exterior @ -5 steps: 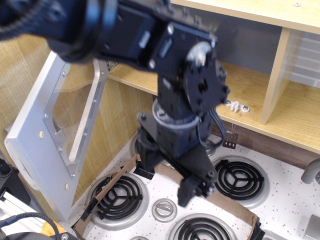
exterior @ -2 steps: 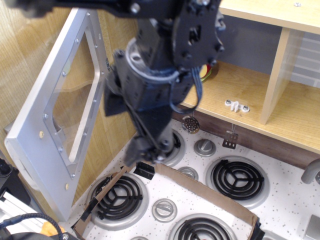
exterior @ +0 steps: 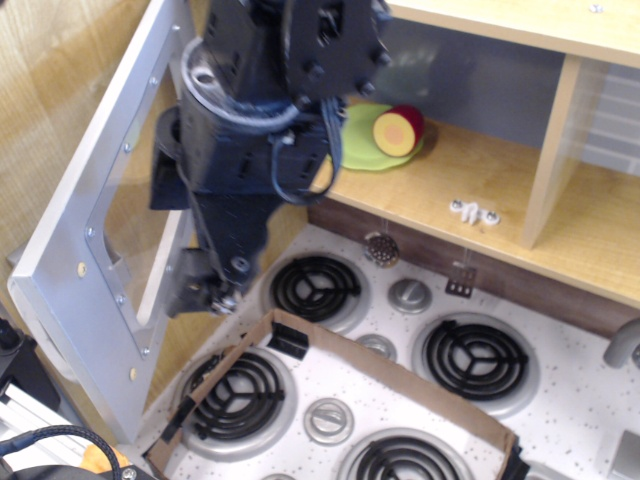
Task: Close microwave
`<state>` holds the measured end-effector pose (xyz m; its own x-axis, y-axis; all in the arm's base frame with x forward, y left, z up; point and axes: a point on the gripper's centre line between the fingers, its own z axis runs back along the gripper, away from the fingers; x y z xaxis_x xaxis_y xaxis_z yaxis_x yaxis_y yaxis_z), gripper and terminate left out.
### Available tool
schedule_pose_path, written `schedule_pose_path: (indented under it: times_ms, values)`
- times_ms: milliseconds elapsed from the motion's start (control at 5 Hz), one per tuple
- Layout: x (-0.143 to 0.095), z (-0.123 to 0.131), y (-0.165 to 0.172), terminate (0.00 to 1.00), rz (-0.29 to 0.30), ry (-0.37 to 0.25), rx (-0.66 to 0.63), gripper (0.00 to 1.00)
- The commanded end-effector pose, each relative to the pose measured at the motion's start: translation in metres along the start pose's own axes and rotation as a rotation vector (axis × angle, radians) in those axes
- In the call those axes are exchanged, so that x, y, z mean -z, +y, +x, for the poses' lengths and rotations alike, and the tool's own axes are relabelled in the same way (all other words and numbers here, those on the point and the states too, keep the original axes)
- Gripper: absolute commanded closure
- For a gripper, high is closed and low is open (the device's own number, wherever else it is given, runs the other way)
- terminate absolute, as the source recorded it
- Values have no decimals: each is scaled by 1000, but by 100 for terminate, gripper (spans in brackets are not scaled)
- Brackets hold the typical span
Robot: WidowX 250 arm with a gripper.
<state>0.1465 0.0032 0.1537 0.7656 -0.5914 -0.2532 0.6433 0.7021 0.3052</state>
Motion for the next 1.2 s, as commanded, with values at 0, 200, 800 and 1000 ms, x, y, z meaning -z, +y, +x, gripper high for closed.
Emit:
schedule_pose_path:
  times_ms: [0, 200, 800, 1000]
  values:
    - [-34, -9, 23, 0, 4, 67, 39, 0]
    - [-39, -12, 34, 0, 46, 97, 83, 0]
    - [-2, -49, 53, 0, 65, 143, 124, 0]
    - [8, -58, 55, 0, 56, 157, 126, 0]
